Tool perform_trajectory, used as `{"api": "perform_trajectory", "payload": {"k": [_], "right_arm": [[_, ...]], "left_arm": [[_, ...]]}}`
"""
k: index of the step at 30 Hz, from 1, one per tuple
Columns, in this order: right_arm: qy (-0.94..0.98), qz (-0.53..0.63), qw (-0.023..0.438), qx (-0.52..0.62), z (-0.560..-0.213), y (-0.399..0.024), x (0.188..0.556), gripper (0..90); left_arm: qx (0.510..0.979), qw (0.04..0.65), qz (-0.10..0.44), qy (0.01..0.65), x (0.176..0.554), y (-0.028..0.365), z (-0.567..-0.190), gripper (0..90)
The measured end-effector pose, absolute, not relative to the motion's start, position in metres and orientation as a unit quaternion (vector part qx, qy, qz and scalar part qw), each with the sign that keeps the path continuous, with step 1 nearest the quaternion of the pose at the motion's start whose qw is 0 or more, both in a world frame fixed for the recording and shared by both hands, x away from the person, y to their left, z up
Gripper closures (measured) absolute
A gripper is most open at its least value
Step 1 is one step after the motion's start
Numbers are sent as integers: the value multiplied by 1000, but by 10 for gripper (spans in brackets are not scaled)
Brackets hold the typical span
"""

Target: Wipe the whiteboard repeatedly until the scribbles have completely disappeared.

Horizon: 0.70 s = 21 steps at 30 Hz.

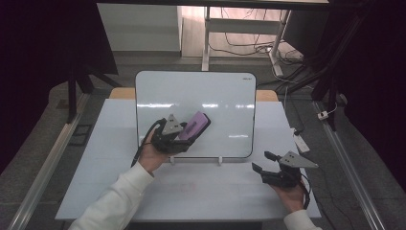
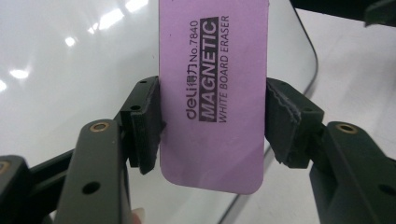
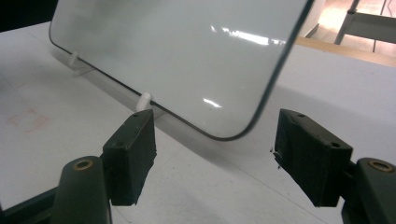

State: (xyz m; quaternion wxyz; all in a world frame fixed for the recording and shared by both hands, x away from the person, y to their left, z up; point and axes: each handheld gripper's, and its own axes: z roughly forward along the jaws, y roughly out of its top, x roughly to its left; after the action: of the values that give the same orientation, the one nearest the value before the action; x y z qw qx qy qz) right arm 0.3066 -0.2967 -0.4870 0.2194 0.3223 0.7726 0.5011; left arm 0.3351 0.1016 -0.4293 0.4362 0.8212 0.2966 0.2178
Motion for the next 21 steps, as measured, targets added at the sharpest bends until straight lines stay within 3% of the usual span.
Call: {"api": "perform_trajectory", "payload": {"k": [21], "right_arm": [[795, 493, 205, 287, -484, -281, 303, 283]], "left_arm": [[858, 418, 118, 273, 307, 120, -457, 415]]}}
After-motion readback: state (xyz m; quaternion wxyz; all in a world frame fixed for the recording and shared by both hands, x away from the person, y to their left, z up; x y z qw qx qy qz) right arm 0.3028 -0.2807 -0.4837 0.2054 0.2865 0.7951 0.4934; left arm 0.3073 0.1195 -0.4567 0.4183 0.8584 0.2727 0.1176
